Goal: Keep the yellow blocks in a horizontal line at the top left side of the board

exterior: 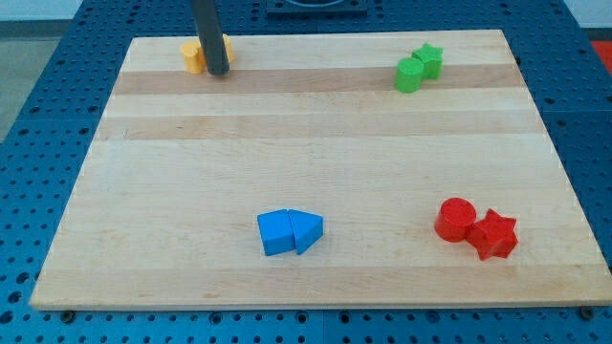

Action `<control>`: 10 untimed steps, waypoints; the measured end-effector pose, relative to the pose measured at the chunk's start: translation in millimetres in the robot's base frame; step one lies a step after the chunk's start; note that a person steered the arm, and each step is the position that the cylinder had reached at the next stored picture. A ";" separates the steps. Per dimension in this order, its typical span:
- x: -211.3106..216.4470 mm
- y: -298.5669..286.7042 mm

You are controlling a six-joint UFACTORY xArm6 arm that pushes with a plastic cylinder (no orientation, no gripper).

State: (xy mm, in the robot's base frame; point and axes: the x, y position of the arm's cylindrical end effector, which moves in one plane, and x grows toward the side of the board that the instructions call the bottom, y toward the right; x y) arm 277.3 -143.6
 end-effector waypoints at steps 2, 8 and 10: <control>-81.3 47.0; -46.4 -13.9; -23.9 19.0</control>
State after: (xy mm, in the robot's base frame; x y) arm 253.4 -124.6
